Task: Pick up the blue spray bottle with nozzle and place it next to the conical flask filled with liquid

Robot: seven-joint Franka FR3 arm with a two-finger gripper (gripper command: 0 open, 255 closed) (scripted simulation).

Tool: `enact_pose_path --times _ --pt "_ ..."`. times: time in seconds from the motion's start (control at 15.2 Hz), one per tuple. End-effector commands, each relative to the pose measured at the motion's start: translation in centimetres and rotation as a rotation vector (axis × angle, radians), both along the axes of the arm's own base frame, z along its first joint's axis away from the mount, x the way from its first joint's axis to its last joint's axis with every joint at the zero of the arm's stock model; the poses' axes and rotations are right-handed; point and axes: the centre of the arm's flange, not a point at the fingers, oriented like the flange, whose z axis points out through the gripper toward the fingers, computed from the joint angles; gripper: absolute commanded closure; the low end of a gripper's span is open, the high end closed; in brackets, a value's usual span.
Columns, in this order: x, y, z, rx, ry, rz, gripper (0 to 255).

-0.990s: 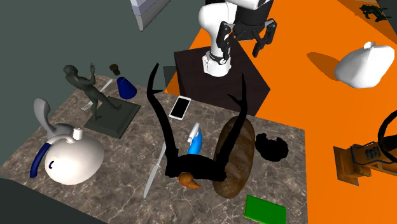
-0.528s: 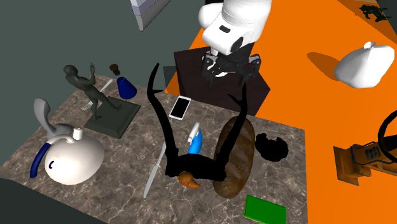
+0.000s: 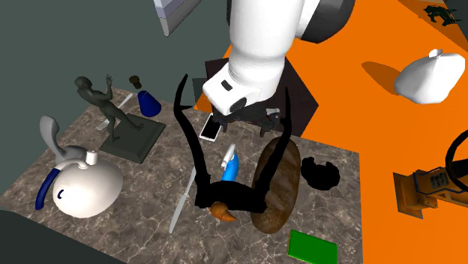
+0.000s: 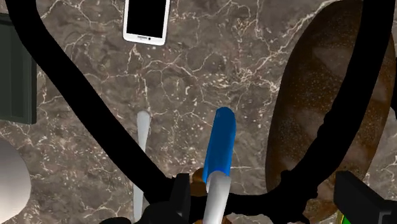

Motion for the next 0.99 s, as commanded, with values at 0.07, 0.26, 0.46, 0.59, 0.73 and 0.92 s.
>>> enact_pose_path --times 0.07,0.26,0.46,0.59,0.73,0.92 --pt "1.7 -3.4 -1.7 -0.007 0.006 -0.052 0" --pt "1.7 -3.5 -3.3 -0.007 0.006 -0.052 0" --pt "1.6 -3.6 -4.9 -0.007 0.006 -0.052 0" --pt "1.5 -3.6 -5.7 -0.007 0.006 -0.052 0" --pt "1.5 -3.6 -5.7 -0.007 0.006 -0.052 0" --pt "1.5 -3.6 -5.7 -0.007 0.006 -0.052 0"
